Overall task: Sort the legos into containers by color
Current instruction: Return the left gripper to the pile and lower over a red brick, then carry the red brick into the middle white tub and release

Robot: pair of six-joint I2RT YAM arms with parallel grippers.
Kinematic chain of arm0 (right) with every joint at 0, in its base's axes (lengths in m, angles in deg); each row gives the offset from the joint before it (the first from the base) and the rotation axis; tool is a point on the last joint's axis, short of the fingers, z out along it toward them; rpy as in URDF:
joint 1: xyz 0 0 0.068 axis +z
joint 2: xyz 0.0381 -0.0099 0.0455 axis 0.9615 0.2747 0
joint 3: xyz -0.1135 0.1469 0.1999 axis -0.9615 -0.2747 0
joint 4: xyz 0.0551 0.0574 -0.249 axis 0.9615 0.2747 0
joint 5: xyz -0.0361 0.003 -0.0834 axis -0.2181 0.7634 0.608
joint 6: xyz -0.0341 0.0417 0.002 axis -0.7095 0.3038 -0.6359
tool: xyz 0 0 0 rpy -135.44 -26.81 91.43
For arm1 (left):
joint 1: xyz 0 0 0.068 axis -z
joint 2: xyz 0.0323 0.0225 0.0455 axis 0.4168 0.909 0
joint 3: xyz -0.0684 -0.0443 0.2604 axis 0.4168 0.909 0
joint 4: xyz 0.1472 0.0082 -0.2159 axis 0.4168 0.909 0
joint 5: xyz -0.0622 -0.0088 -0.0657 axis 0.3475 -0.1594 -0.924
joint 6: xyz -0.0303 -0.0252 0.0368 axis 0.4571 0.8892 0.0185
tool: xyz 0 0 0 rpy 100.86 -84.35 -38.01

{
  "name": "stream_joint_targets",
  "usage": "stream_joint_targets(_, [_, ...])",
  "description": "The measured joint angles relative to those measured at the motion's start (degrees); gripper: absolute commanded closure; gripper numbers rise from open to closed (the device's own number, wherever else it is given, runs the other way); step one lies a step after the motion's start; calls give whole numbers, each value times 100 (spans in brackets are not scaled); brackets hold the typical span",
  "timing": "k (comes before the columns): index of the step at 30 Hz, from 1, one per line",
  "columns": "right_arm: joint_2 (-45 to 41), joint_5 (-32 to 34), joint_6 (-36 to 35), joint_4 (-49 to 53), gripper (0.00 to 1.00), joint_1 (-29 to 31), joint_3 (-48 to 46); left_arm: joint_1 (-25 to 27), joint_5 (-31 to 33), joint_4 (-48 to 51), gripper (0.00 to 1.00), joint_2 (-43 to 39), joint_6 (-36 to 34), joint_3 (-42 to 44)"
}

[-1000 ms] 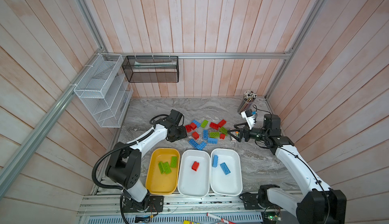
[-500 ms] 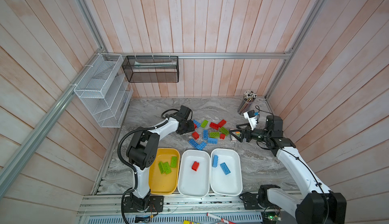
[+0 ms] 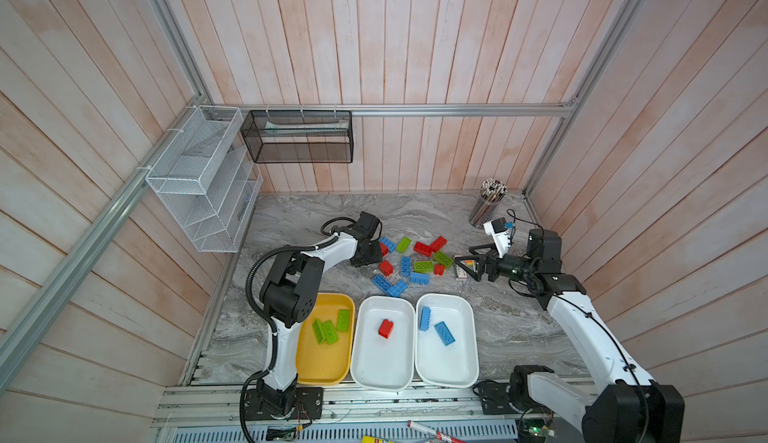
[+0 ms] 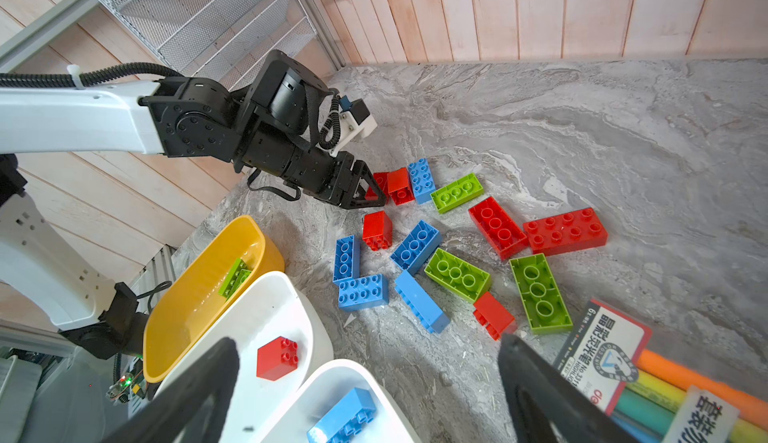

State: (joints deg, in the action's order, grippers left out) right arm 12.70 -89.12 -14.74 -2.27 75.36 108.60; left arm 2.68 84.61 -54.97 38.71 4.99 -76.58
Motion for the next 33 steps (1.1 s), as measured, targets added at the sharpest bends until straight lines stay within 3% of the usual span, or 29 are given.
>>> stream_joint_targets(7, [-22,-2,0,15,2,-28,0,-48,61,-28,46,223,-50,-310])
stream_joint_targets(17, [-22,-7,0,17,2,-39,0,-155,315,118,76,328,-278,-518])
stream_joint_targets(24, [-22,-9,2,17,2,-70,0,-153,485,531,81,201,-667,-538])
stream_joint_targets(27, [-42,-9,7,15,2,-70,0,-155,487,896,80,-184,-883,-522])
stream_joint_targets(33, [-70,-24,46,2,2,-70,0,-17,83,1419,78,-1825,-1167,-24])
